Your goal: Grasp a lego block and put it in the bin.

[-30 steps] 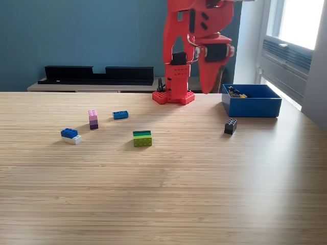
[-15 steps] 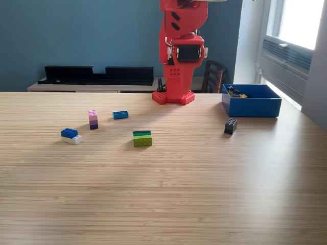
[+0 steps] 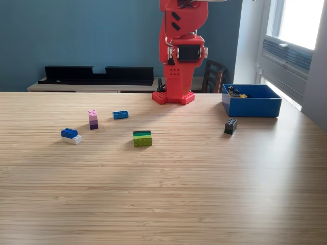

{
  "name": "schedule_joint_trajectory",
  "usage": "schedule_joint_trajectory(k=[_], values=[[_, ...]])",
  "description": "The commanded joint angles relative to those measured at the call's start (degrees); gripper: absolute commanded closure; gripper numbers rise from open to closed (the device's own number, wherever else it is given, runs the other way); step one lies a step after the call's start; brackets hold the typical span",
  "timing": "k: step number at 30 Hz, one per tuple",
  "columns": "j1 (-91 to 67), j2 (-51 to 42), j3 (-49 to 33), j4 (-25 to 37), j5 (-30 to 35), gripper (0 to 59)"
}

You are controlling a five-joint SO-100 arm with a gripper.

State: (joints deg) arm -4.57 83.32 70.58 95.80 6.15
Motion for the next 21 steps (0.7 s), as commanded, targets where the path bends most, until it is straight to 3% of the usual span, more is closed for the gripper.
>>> schedule_joint_trajectory(k=[1, 9, 21], values=[[0.97, 5.89, -2.90, 0.09, 0.53, 58.5], [5.80, 5.80, -2.20, -1.67, 6.68, 58.5], [30.76, 5.80, -0.09, -7.29, 16.87, 58.5]])
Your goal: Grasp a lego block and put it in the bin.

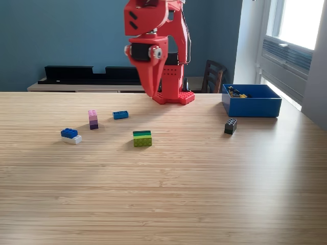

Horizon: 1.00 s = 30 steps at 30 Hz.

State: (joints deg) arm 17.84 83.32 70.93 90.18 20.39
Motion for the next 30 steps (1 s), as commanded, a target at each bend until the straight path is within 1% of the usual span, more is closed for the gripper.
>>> schedule_joint_trajectory(k=[1, 6, 7, 8, 10, 11, 12, 13, 20, 28, 30], values=[[10.37, 5.80, -0.44, -1.93, 3.25, 58.5], [18.02, 5.80, -0.44, -2.46, 4.13, 57.9], [19.25, 5.80, -0.35, -2.46, 4.13, 54.5], [20.21, 5.80, -0.18, -2.46, 4.22, 49.4], [21.71, 5.80, 0.70, -2.46, 4.48, 33.2], [22.06, 5.80, 1.32, -2.46, 4.75, 28.1], [22.32, 5.80, 1.85, -2.46, 5.01, 25.3], [22.41, 5.80, 2.55, -2.46, 5.36, 23.8], [24.35, 5.80, 5.80, -2.46, 8.70, 20.9], [26.37, 5.80, 5.80, -2.46, 8.88, 16.8], [27.07, 5.80, 5.89, -2.46, 8.70, 16.5]])
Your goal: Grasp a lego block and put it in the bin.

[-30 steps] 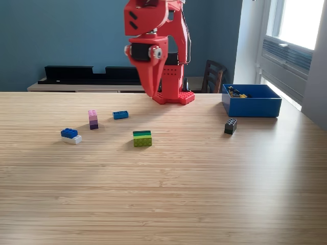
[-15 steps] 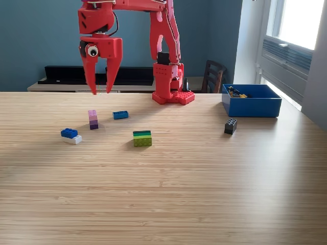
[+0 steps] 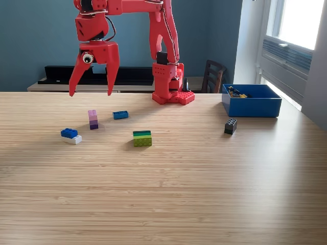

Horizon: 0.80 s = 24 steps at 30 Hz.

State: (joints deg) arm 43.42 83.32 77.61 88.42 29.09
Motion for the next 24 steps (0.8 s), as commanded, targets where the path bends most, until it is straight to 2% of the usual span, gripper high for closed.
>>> schedule_joint_trajectory(k=[1, 24], values=[[1.93, 5.80, -0.79, -0.70, -0.09, 16.3], [6.68, 5.80, -0.88, -1.58, -1.58, 15.3]])
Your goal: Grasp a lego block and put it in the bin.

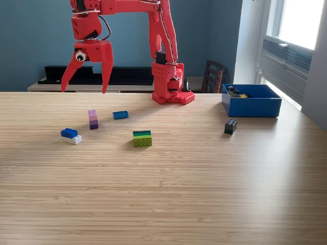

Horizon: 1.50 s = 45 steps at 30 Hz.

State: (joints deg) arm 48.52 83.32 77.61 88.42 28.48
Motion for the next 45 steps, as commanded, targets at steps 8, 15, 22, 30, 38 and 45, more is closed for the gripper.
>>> schedule_joint_trajectory(k=[8, 15, 22, 30, 38, 45], values=[[2.02, 5.71, 4.13, -8.61, -2.55, 17.2], [-2.02, 5.54, 8.96, -12.39, -1.76, 18.7], [-5.45, 5.54, 12.92, -14.68, -0.26, 20.1], [-5.63, 5.54, 18.46, -19.42, 0.79, 23.8], [-4.92, 5.54, 23.38, -23.99, 1.67, 28.6], [-4.04, 5.54, 26.46, -27.42, 2.81, 34.5]])
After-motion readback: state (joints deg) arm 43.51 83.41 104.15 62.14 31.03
